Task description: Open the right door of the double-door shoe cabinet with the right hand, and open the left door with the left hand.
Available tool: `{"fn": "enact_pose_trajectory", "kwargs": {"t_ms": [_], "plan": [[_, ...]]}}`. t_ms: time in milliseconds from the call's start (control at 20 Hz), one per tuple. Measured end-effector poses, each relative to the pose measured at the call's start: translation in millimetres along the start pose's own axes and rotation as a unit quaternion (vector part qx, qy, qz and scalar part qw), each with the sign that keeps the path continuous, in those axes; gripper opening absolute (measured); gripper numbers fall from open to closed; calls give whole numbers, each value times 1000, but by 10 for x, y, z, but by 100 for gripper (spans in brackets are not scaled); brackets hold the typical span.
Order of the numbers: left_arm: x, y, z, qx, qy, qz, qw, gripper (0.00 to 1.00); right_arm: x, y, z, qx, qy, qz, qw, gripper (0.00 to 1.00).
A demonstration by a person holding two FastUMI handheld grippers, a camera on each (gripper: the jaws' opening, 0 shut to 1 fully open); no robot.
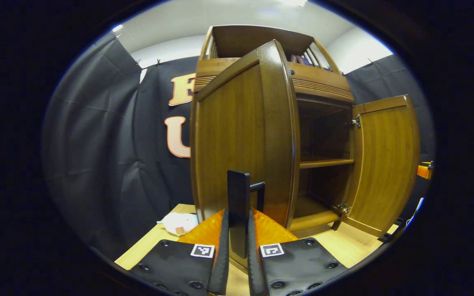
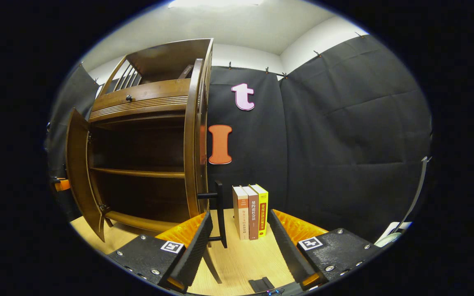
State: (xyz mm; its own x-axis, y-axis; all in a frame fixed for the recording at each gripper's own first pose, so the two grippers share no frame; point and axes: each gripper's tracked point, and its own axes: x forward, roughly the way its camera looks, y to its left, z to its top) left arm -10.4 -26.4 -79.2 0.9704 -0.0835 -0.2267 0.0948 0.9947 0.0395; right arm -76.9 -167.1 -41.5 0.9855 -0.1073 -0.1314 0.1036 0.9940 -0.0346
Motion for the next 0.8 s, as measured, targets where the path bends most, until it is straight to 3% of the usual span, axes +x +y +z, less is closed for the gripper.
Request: {"fn": "enact_pose_trajectory", "kwargs": {"t_ms": [150,500,700,750,800], "plan": [[-138,310,-7,9,-5,14,1000,22,17,-5,15,-7,-1,-8,1000,86],[-176,853,-95,-5,8,-15,1000,19,-20,-34,10,-16,5,-29,999,86],[-161,1219,-77,-7,4,-30,1000,13,-70,7,-58,-18,17,-41,999,86],[-148,1289,-85,-14,4,-39,999,5,-84,18,-55,-22,21,-44,999,86],[-136,1344,-82,-16,4,-47,999,13,-93,37,-50,-26,24,-48,998,86]]}}
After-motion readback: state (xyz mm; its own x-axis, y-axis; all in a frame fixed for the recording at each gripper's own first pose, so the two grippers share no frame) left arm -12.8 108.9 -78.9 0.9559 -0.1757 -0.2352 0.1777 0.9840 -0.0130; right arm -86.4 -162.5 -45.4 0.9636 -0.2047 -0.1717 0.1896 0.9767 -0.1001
